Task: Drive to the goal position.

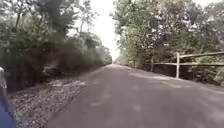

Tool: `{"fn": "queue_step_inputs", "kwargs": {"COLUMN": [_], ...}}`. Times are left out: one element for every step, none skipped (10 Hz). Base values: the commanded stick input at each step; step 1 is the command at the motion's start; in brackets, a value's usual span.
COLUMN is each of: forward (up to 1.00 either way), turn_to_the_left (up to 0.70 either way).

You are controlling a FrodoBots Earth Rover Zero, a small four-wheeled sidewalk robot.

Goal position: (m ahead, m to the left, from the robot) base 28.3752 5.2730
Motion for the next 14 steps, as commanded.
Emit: {"fn": "queue_step_inputs", "kwargs": {"forward": [0.70, 0.70, 0.70, 0.70, 0.70, 0.70, 0.70, 0.70, 0.70, 0.70, 0.70, 0.70, 0.70, 0.70], "turn_to_the_left": [0.00, 0.00, 0.00, 0.00, 0.00, 0.00, 0.00, 0.00, 0.00, 0.00, 0.00, 0.00, 0.00, 0.00]}}
